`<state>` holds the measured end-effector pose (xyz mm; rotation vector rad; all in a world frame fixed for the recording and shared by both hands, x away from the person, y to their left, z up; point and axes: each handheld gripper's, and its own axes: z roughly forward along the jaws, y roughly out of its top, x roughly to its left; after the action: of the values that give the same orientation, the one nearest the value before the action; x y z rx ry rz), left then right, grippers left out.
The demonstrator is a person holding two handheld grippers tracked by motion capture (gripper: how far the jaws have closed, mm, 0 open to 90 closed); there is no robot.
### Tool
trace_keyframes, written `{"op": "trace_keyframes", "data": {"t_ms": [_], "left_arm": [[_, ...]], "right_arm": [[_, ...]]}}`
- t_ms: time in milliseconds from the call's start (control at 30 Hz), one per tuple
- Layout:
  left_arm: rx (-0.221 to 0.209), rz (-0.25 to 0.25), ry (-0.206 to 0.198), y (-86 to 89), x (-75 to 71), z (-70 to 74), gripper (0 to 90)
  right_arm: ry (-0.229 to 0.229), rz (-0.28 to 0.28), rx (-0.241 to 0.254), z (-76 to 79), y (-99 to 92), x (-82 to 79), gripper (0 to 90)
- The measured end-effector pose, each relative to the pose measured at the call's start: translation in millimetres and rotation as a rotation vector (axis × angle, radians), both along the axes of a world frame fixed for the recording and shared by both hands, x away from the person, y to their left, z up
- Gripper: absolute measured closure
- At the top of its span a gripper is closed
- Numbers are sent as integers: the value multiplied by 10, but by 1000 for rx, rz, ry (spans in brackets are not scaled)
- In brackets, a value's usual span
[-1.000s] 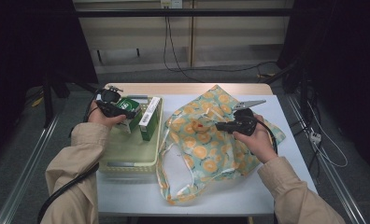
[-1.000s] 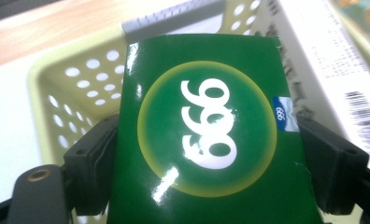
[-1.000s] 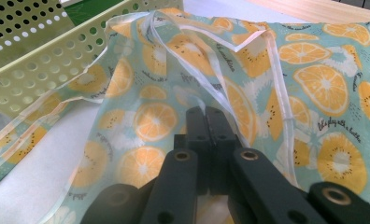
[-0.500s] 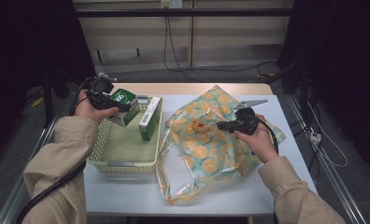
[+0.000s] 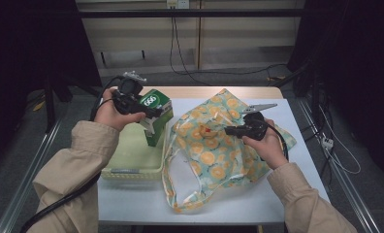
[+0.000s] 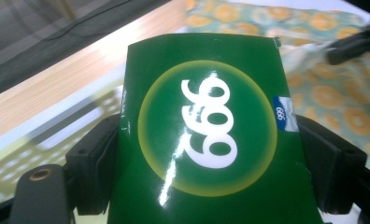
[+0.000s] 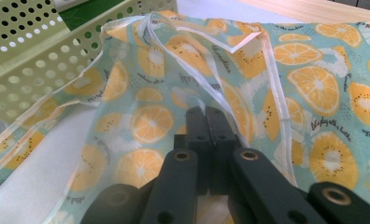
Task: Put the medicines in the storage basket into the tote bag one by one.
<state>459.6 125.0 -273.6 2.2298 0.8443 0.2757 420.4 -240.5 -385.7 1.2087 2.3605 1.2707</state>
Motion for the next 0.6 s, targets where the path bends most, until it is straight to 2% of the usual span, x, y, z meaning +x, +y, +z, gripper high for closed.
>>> {"op": "trace_keyframes", "data": {"t_ms": [300, 600], "left_arm": [[-27, -107, 27, -425, -201, -202, 179], [-25, -193, 36, -743, -349, -385, 179]], "right_arm": [[1, -1, 4, 5, 5, 0, 900], [1, -9, 4, 37, 5, -4, 900]]}}
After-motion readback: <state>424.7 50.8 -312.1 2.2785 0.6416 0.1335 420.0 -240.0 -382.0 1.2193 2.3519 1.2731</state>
